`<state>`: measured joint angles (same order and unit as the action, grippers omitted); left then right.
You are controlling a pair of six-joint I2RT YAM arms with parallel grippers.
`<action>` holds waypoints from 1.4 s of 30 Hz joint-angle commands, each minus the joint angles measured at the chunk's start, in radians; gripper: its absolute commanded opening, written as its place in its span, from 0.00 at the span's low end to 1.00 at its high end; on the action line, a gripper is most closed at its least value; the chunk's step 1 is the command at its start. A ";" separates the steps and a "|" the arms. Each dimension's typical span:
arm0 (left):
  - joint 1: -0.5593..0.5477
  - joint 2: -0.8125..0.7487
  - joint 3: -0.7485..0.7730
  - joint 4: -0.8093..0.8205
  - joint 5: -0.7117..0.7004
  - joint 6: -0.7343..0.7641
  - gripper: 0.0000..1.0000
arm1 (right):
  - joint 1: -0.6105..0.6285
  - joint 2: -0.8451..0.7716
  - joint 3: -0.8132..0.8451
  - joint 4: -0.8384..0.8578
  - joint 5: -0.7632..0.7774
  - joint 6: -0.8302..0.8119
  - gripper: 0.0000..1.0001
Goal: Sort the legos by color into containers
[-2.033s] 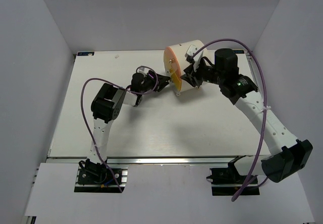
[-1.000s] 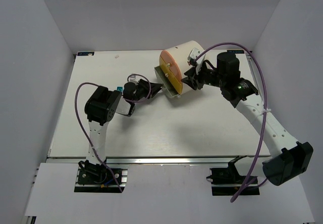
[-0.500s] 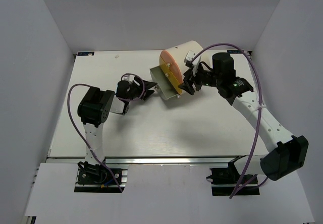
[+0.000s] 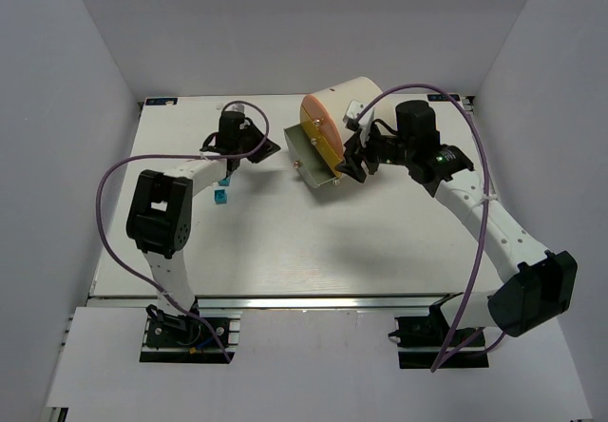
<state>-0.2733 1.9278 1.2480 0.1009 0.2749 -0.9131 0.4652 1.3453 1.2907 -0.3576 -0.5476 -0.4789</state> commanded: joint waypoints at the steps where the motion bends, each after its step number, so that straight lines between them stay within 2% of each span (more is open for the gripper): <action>1: 0.006 -0.067 0.045 -0.289 -0.143 0.172 0.12 | 0.001 0.012 0.009 0.003 -0.025 -0.007 0.68; 5: 0.006 -0.092 0.070 -0.406 -0.261 0.233 0.01 | 0.001 0.020 0.010 0.002 -0.020 -0.010 0.68; 8: 0.006 -0.093 0.106 -0.513 -0.402 0.278 0.00 | 0.003 0.020 0.006 0.000 -0.017 -0.009 0.68; 9: 0.006 -0.087 0.132 -0.541 -0.433 0.301 0.16 | 0.004 0.018 0.004 0.000 -0.015 -0.010 0.68; 12: 0.006 -0.073 0.163 -0.630 -0.543 0.359 0.47 | 0.003 0.018 -0.004 0.000 -0.014 -0.009 0.68; 13: 0.006 -0.067 0.174 -0.651 -0.560 0.378 0.62 | 0.003 0.018 -0.005 0.002 -0.014 -0.007 0.68; 15: 0.006 -0.064 0.182 -0.661 -0.600 0.436 0.75 | 0.003 0.020 -0.007 0.003 -0.014 -0.007 0.68; 19: 0.006 -0.050 0.191 -0.668 -0.643 0.531 0.86 | 0.004 0.025 -0.005 0.003 -0.012 -0.006 0.68; 26: 0.016 0.062 0.264 -0.741 -0.704 0.694 0.95 | 0.004 0.026 0.001 0.002 -0.005 -0.004 0.69; 32: 0.043 0.109 0.268 -0.730 -0.680 0.761 0.95 | 0.000 0.026 0.001 -0.001 0.003 -0.007 0.69; 36: 0.054 0.132 0.274 -0.731 -0.657 0.761 0.87 | 0.003 0.025 0.004 -0.004 0.009 -0.010 0.69; 37: 0.063 0.134 0.269 -0.725 -0.642 0.761 0.74 | 0.003 0.023 0.002 -0.004 0.009 -0.012 0.69; 39: 0.063 0.128 0.266 -0.713 -0.623 0.757 0.57 | 0.003 0.025 0.002 -0.006 0.014 -0.012 0.69; 40: 0.072 0.122 0.263 -0.711 -0.612 0.755 0.38 | 0.003 0.023 0.002 -0.006 0.012 -0.012 0.69; 42: 0.072 0.114 0.258 -0.704 -0.574 0.750 0.27 | 0.000 0.025 0.002 -0.006 0.011 -0.010 0.69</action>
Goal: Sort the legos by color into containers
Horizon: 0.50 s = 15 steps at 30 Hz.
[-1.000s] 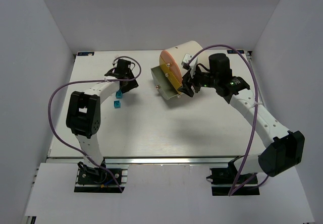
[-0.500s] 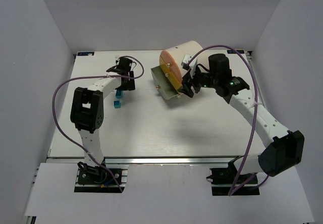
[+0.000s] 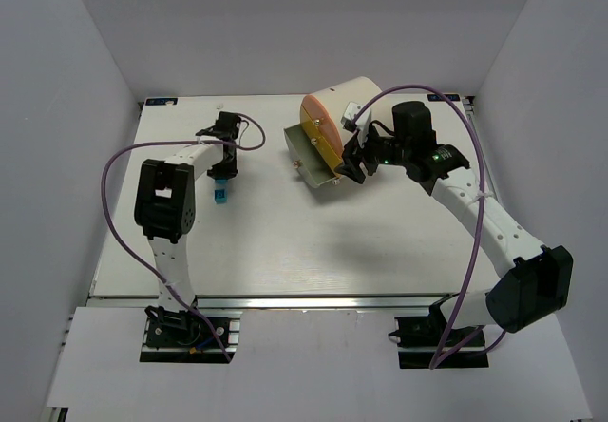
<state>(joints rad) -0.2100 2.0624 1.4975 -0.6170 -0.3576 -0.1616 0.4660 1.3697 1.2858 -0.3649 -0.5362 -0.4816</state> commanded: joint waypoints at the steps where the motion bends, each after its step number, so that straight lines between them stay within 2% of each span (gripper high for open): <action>1: 0.009 -0.027 0.006 0.017 0.068 -0.004 0.21 | 0.000 0.000 0.007 0.001 -0.001 -0.006 0.69; 3: 0.018 -0.036 -0.002 0.026 0.111 -0.012 0.18 | 0.002 0.002 0.009 0.001 -0.002 -0.008 0.69; 6: 0.018 -0.079 -0.025 0.057 0.207 -0.018 0.08 | 0.002 0.005 0.007 -0.003 -0.004 -0.015 0.69; 7: 0.018 -0.112 -0.032 0.069 0.238 -0.019 0.00 | 0.002 0.002 0.006 -0.006 -0.008 -0.017 0.69; 10: 0.018 -0.175 -0.055 0.149 0.418 -0.030 0.00 | 0.003 -0.001 -0.002 -0.009 -0.011 -0.022 0.68; 11: 0.018 -0.221 -0.072 0.201 0.524 -0.047 0.00 | 0.002 -0.001 -0.005 -0.011 -0.015 -0.020 0.67; 15: 0.018 -0.285 -0.105 0.342 0.753 -0.154 0.00 | -0.001 0.000 -0.005 -0.006 -0.019 -0.018 0.67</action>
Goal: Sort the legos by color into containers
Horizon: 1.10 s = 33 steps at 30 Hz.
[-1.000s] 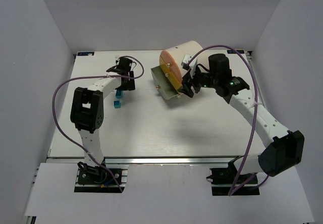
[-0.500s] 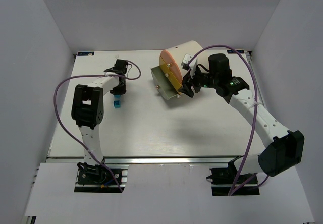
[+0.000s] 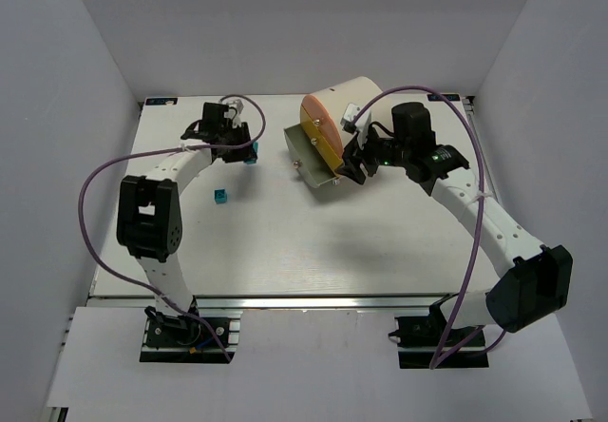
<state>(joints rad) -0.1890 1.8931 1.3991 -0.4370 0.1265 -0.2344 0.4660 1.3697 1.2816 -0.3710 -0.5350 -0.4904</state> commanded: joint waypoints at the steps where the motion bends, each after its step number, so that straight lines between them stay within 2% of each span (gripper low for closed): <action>1: -0.003 -0.120 -0.011 0.191 0.315 -0.135 0.00 | 0.003 0.000 -0.001 -0.002 -0.022 -0.007 0.66; 3: -0.003 -0.115 -0.035 0.297 0.439 -0.199 0.00 | 0.005 -0.001 -0.002 0.000 -0.022 -0.005 0.66; 8: -0.027 -0.040 -0.055 0.556 0.622 -0.468 0.00 | 0.003 -0.008 -0.014 0.003 -0.020 -0.001 0.66; 13: -0.040 0.037 -0.060 0.734 0.648 -0.692 0.01 | 0.003 -0.014 -0.021 0.006 -0.016 0.001 0.65; 18: -0.049 0.080 -0.029 0.797 0.639 -0.770 0.08 | 0.003 -0.017 -0.021 0.007 -0.011 -0.005 0.66; 19: -0.049 0.089 -0.017 0.799 0.637 -0.782 0.17 | 0.005 -0.017 -0.021 0.007 -0.013 -0.002 0.66; 21: -0.058 0.098 -0.006 0.799 0.636 -0.789 0.24 | 0.005 -0.015 -0.019 0.010 -0.016 0.000 0.66; 22: -0.058 0.107 0.000 0.804 0.637 -0.792 0.35 | 0.003 -0.015 -0.018 0.009 -0.016 0.001 0.66; 23: -0.058 0.109 0.001 0.805 0.637 -0.793 0.41 | 0.002 -0.014 -0.015 0.007 -0.016 0.001 0.66; 26: -0.058 0.116 0.011 0.794 0.637 -0.789 0.51 | 0.003 -0.011 -0.010 0.003 -0.017 -0.004 0.66; 33: -0.058 0.135 0.031 0.787 0.654 -0.787 0.56 | 0.008 -0.008 -0.002 -0.002 -0.029 -0.007 0.67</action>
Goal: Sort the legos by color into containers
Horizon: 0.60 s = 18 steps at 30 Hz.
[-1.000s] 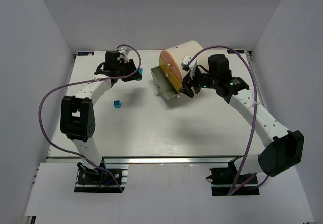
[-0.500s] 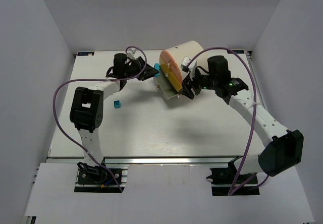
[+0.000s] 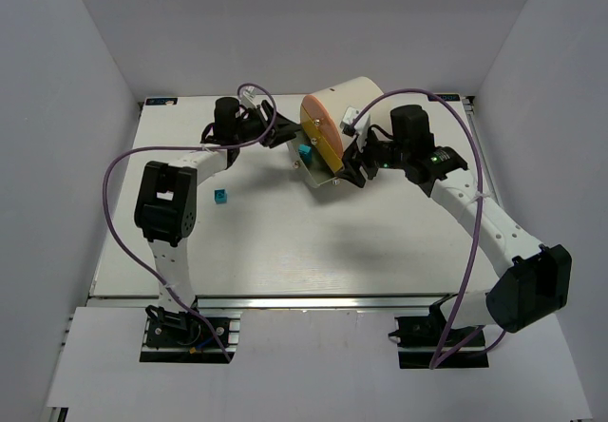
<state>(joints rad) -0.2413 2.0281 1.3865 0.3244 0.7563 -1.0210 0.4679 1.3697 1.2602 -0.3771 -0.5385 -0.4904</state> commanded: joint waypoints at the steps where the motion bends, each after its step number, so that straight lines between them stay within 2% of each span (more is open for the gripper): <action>1: -0.006 0.000 0.043 0.030 0.028 -0.002 0.56 | 0.006 -0.008 0.021 0.001 -0.028 -0.007 0.67; 4: -0.006 -0.009 0.034 0.060 0.028 -0.013 0.57 | 0.009 -0.004 0.025 -0.002 -0.032 -0.014 0.67; 6: 0.004 -0.025 0.017 0.084 0.029 -0.022 0.52 | 0.012 0.002 0.031 -0.009 -0.051 -0.028 0.67; 7: 0.016 -0.043 0.008 0.106 0.029 -0.027 0.38 | 0.015 0.005 0.037 -0.013 -0.061 -0.037 0.66; 9: 0.036 -0.077 -0.016 0.119 0.028 -0.028 0.19 | 0.028 0.026 0.053 -0.020 -0.104 -0.053 0.63; 10: 0.045 -0.127 -0.045 0.092 0.020 -0.007 0.01 | 0.038 0.037 0.071 -0.020 -0.116 -0.050 0.58; 12: 0.063 -0.189 -0.078 0.027 -0.020 0.042 0.00 | 0.064 0.081 0.097 -0.017 -0.127 -0.034 0.50; 13: 0.085 -0.222 -0.096 -0.066 -0.034 0.112 0.00 | 0.075 0.097 0.113 -0.019 -0.127 -0.021 0.42; 15: 0.105 -0.336 -0.139 -0.195 -0.118 0.201 0.00 | 0.132 0.161 0.165 -0.028 -0.108 -0.011 0.32; 16: 0.123 -0.374 -0.150 -0.360 -0.156 0.288 0.00 | 0.141 0.184 0.183 -0.043 -0.091 -0.001 0.20; 18: 0.145 -0.488 -0.182 -0.483 -0.285 0.355 0.09 | 0.204 0.271 0.261 -0.065 -0.042 0.022 0.08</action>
<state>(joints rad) -0.1284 1.7222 1.2228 0.0929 0.6308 -0.8448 0.6109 1.5723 1.4284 -0.4213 -0.6079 -0.5011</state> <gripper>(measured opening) 0.076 0.110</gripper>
